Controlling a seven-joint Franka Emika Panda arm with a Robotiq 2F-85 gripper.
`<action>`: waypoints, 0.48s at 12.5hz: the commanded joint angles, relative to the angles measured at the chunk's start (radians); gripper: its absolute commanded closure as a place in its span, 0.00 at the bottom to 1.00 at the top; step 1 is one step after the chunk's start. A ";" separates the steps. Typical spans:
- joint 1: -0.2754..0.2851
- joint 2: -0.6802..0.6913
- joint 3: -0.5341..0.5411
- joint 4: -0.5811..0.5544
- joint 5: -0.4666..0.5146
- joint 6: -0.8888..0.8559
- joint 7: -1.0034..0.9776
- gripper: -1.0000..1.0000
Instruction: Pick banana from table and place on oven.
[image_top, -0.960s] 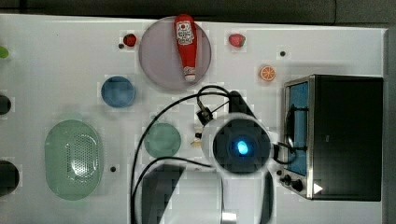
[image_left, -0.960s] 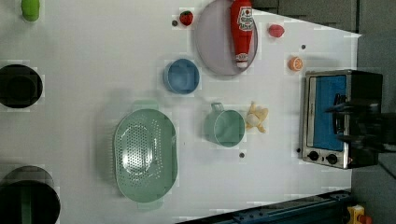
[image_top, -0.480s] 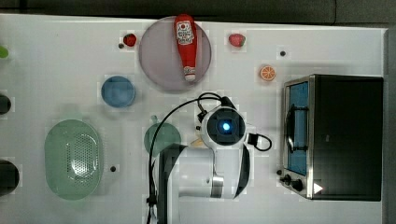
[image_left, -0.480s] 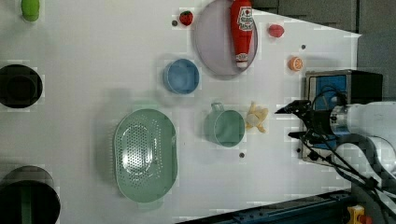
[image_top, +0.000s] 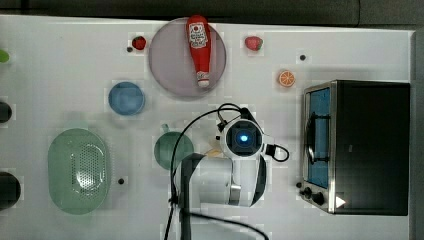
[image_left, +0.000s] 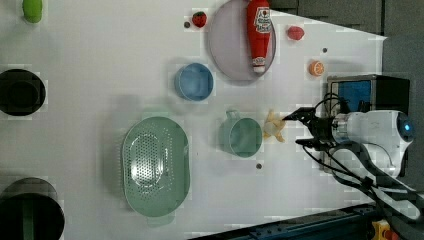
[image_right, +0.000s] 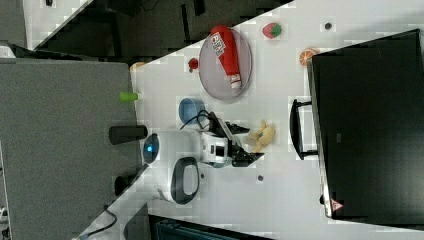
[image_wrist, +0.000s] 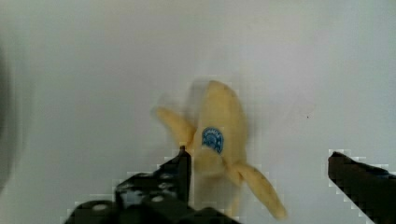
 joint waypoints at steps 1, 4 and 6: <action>-0.005 0.084 0.017 0.007 -0.005 0.115 0.024 0.00; -0.006 0.136 0.018 -0.008 -0.004 0.224 0.024 0.15; -0.006 0.139 0.018 -0.019 -0.004 0.256 0.024 0.41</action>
